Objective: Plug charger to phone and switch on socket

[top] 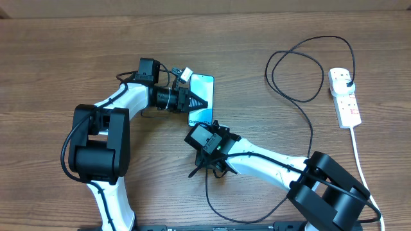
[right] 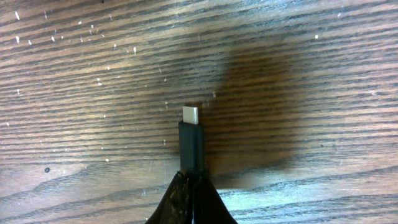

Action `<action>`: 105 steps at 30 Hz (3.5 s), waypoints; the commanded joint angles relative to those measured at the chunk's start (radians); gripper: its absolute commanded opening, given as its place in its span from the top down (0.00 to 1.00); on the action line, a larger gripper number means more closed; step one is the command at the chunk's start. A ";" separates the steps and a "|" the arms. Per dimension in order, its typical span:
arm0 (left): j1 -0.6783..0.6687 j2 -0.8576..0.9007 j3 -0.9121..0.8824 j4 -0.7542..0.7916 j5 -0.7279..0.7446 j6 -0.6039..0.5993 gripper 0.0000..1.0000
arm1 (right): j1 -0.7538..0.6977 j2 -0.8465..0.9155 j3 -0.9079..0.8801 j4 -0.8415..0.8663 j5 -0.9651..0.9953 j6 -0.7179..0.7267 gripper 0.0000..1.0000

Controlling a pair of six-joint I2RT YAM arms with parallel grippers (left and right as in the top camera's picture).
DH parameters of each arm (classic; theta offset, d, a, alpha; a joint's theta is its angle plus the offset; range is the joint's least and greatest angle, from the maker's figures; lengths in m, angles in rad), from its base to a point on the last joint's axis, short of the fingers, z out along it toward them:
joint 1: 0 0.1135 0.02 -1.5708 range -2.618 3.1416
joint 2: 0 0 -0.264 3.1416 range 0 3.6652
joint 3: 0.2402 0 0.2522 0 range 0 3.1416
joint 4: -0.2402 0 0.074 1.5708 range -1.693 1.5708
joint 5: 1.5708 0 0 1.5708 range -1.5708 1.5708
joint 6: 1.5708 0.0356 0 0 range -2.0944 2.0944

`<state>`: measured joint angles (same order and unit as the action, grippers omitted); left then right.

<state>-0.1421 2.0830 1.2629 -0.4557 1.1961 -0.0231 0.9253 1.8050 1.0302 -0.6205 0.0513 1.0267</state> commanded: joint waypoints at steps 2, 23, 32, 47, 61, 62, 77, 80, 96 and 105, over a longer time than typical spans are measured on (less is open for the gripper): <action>0.000 -0.039 0.000 0.005 0.032 0.027 0.96 | 0.001 0.007 -0.008 0.007 0.000 -0.007 0.95; 0.000 -0.039 0.000 -0.012 0.056 0.043 0.96 | -0.003 0.006 -0.008 0.010 0.005 -0.011 0.96; 0.005 -0.039 0.000 -0.027 0.140 0.121 0.96 | -0.006 -0.065 0.004 -0.024 -0.065 -0.204 0.96; 0.101 -0.039 0.000 -0.097 0.237 0.220 0.96 | -0.069 -0.271 -0.024 0.105 -0.446 -0.501 0.96; 0.100 -0.039 0.000 -0.098 0.298 0.217 0.96 | -0.072 -0.271 -0.425 0.836 -0.453 -0.285 0.96; 0.100 -0.039 0.000 -0.100 0.298 0.217 0.96 | -0.076 -0.271 -0.442 0.880 -0.453 -0.271 0.96; 0.096 -0.039 0.000 -0.115 0.328 0.105 0.96 | -0.108 -0.271 -0.460 0.957 -0.287 -0.216 0.96; 0.096 -0.039 0.000 -0.112 0.328 0.077 0.96 | -0.108 -0.271 -0.460 0.977 -0.286 -0.215 0.96; 0.096 -0.039 0.000 -0.113 0.319 0.075 0.96 | -0.108 -0.271 -0.460 0.986 -0.209 -0.216 0.96; 0.096 -0.039 0.000 -0.113 0.319 0.075 0.96 | -0.108 -0.271 -0.460 0.986 -0.208 -0.216 0.96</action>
<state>-0.0395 2.0830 1.2629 -0.5690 1.4662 0.0574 0.8192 1.5368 0.5758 0.3565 -0.1730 0.8112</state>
